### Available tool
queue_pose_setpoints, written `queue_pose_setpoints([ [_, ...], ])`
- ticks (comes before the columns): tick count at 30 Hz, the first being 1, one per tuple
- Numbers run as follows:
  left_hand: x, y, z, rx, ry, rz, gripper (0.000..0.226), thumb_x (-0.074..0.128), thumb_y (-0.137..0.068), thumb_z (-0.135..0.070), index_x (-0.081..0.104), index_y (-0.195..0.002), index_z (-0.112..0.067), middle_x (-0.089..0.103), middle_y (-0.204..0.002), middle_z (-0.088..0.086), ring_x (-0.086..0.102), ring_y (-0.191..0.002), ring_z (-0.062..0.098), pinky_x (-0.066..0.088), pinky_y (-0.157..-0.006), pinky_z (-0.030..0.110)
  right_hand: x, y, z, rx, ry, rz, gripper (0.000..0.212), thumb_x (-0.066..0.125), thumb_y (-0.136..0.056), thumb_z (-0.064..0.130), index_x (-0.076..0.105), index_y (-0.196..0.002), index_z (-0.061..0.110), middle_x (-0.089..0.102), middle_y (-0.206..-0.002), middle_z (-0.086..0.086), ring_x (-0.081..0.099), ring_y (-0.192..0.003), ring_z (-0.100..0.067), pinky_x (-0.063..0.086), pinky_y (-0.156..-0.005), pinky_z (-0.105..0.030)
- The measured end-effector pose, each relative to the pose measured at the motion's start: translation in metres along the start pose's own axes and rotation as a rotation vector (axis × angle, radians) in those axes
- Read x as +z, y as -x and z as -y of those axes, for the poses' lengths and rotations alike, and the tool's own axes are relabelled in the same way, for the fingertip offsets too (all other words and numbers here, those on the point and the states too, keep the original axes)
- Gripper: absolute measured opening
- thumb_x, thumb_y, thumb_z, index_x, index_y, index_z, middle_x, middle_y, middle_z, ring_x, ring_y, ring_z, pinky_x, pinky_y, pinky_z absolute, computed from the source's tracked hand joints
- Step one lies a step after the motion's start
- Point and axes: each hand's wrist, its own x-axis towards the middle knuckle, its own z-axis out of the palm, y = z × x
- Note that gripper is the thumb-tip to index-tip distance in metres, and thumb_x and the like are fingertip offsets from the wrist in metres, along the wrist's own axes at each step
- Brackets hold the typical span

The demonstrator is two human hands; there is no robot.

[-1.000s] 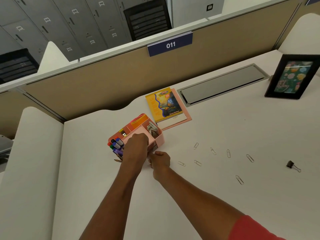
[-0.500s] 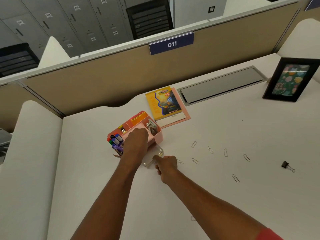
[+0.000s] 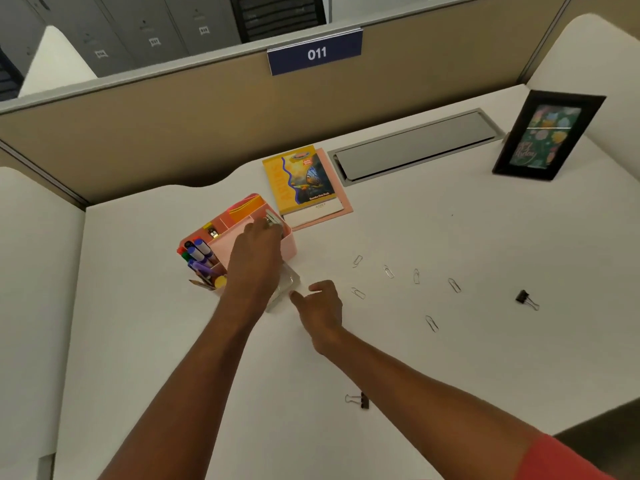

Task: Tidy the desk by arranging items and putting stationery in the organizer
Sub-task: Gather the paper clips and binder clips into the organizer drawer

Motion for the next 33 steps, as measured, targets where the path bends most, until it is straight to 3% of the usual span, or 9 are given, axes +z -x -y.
queue_pose_setpoints([
  [2, 0.006, 0.01, -0.013, 0.083, 0.044, -0.08, 0.045, 0.068, -0.091, -0.011, 0.059, -0.135, -0.015, 0.053, -0.142, 0.01, 0.054, -0.124, 0.029, 0.049, -0.103, 0.043, -0.033, 0.006, -0.003, -0.199, 0.087, -0.003, 0.028, 0.075, -0.084, 0.03, 0.057, -0.103, 0.021, 0.065, -0.097, -0.002, 0.065, -0.081, -0.015, 0.055, -0.065, -0.021],
  [4, 0.018, 0.023, -0.029, 0.146, 0.06, -0.112, 0.041, 0.065, -0.093, -0.016, 0.059, -0.134, -0.017, 0.051, -0.143, 0.009, 0.05, -0.129, 0.027, 0.047, -0.103, 0.041, -0.071, 0.006, -0.009, -0.387, 0.193, -0.036, 0.019, 0.073, -0.085, 0.031, 0.061, -0.099, 0.024, 0.066, -0.091, 0.005, 0.064, -0.078, -0.011, 0.053, -0.067, -0.022],
  [11, 0.09, 0.075, -0.1, 0.201, 0.291, 0.035, 0.041, 0.062, -0.095, -0.025, 0.057, -0.135, -0.02, 0.049, -0.141, 0.002, 0.05, -0.127, 0.021, 0.048, -0.1, 0.035, -0.223, -0.016, -0.041, -0.631, 0.412, -0.293, 0.02, 0.07, -0.089, 0.022, 0.064, -0.107, 0.026, 0.063, -0.1, 0.015, 0.06, -0.085, -0.006, 0.054, -0.072, -0.032],
  [17, 0.139, 0.099, -0.158, 0.259, 0.311, 0.211, 0.044, 0.056, -0.097, -0.028, 0.051, -0.14, -0.022, 0.046, -0.141, -0.004, 0.048, -0.126, 0.017, 0.046, -0.098, 0.033, -0.338, -0.037, -0.073, -0.555, 0.656, -0.6, 0.038, 0.071, -0.09, 0.023, 0.06, -0.126, 0.026, 0.061, -0.121, 0.006, 0.053, -0.115, -0.017, 0.049, -0.096, -0.039],
  [22, 0.159, 0.107, -0.187, 0.286, 0.278, 0.277, 0.043, 0.055, -0.096, -0.028, 0.05, -0.138, -0.025, 0.047, -0.139, -0.006, 0.05, -0.123, 0.015, 0.046, -0.096, 0.032, -0.385, -0.05, -0.091, -0.508, 0.706, -0.553, 0.051, 0.073, -0.089, 0.019, 0.055, -0.137, 0.024, 0.059, -0.132, 0.006, 0.049, -0.124, -0.016, 0.04, -0.104, -0.033],
  [27, 0.168, 0.116, -0.19, 0.263, 0.283, 0.267, 0.039, 0.057, -0.095, -0.028, 0.054, -0.134, -0.024, 0.051, -0.135, -0.006, 0.052, -0.12, 0.015, 0.047, -0.095, 0.033, -0.397, -0.058, -0.099, -0.52, 0.661, -0.527, 0.042, 0.07, -0.091, 0.015, 0.061, -0.131, 0.025, 0.064, -0.124, 0.011, 0.051, -0.118, -0.012, 0.044, -0.1, -0.032],
  [33, 0.161, 0.125, -0.155, 0.059, 0.333, 0.073, 0.039, 0.062, -0.093, -0.022, 0.059, -0.132, -0.024, 0.05, -0.14, -0.005, 0.046, -0.13, 0.016, 0.041, -0.107, 0.031, -0.394, -0.06, -0.088, -0.536, 0.635, -0.495, 0.028, 0.065, -0.094, 0.018, 0.066, -0.122, 0.022, 0.065, -0.116, 0.002, 0.054, -0.111, -0.018, 0.05, -0.092, -0.037],
])
